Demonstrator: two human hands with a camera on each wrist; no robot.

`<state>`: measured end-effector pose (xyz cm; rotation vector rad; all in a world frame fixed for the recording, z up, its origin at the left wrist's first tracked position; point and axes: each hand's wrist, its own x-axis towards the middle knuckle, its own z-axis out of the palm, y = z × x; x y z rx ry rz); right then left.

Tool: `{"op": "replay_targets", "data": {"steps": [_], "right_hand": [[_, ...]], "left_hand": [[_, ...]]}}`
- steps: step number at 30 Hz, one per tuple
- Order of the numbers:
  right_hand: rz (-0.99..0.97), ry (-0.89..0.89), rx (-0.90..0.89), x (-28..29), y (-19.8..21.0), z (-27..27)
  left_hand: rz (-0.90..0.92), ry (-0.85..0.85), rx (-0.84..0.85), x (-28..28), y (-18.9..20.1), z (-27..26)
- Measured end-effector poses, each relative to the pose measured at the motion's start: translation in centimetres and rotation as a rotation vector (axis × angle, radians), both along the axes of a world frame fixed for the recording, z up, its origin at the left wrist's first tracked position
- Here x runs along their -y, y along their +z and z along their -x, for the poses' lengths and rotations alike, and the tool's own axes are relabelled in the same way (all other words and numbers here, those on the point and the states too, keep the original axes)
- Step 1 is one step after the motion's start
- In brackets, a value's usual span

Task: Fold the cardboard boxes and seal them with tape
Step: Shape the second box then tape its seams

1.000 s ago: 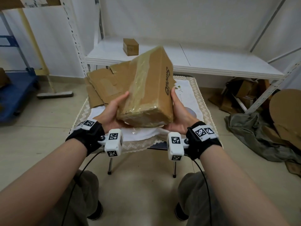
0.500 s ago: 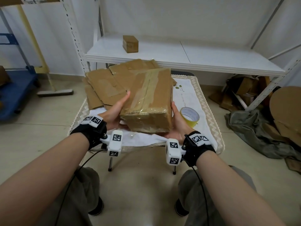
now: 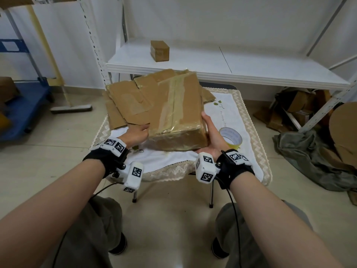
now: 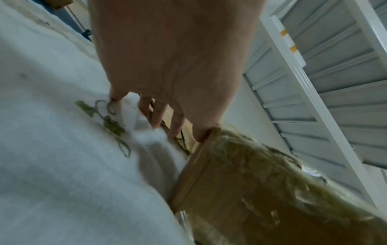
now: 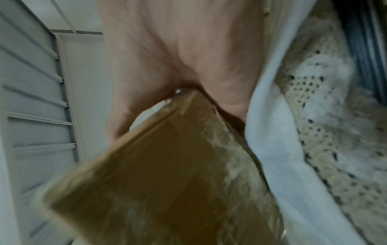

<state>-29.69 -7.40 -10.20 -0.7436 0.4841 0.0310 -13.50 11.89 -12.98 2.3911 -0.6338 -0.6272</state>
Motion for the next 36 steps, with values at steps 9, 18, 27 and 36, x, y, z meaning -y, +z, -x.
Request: {"op": "replay_targets", "data": {"steps": [9,18,27,36], "right_hand": [[-0.035,-0.128,-0.07,1.2,-1.9,2.5],[0.015,-0.075,-0.088,1.6,-3.1,2.5],[-0.093,-0.069,0.004,1.9,-3.5,3.3],[-0.009,0.076,0.032,1.0,-0.3,1.9]], "left_hand": [[-0.412,-0.264,0.251,-1.9,-4.8,0.9],[-0.433,-0.344,0.349,-2.3,-5.8,-0.3],[-0.474,-0.428,0.255,-2.8,-4.2,-0.8],[0.464,0.041,-0.205,-0.7,5.9,2.6]]}}
